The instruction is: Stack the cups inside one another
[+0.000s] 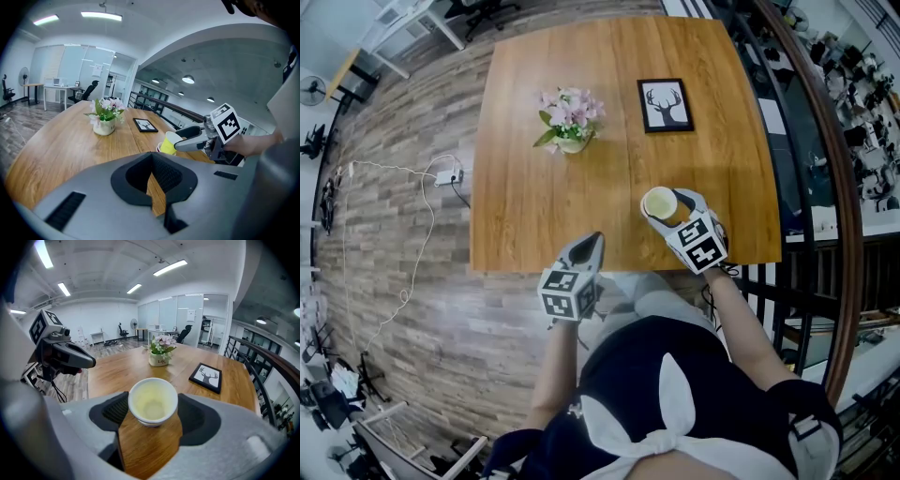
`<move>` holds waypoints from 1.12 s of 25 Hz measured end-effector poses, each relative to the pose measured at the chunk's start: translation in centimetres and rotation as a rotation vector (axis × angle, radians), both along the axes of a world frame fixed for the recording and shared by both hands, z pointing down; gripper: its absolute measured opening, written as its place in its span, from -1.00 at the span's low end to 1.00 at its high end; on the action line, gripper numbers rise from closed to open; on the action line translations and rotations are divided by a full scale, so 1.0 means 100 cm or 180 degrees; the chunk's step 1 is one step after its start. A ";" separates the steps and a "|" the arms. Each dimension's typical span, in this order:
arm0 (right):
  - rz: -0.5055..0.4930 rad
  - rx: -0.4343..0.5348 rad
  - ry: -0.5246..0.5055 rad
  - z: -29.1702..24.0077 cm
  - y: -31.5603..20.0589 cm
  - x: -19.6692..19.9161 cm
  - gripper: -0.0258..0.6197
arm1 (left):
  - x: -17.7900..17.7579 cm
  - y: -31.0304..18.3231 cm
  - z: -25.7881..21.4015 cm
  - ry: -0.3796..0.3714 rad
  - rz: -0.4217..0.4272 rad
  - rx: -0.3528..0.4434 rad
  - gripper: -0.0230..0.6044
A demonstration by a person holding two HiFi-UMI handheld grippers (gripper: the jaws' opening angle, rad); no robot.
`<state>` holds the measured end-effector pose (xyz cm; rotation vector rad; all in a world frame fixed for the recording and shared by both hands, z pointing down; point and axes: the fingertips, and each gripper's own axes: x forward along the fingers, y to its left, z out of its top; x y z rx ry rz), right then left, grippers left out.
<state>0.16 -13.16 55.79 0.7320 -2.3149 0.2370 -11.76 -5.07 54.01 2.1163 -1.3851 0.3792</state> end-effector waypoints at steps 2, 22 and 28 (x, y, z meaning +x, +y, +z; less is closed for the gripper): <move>0.0007 -0.0025 0.0016 0.003 0.000 -0.001 0.14 | -0.001 0.000 0.001 0.0004 0.0004 0.0004 -0.87; 0.0355 0.0306 -0.0584 -0.042 -0.018 0.003 -0.56 | -0.009 -0.005 -0.004 0.0029 -0.0022 0.0103 -0.87; 0.0414 0.0448 -0.0772 -0.065 -0.023 0.007 -0.92 | -0.008 -0.005 -0.007 0.0035 -0.0048 0.0107 -0.87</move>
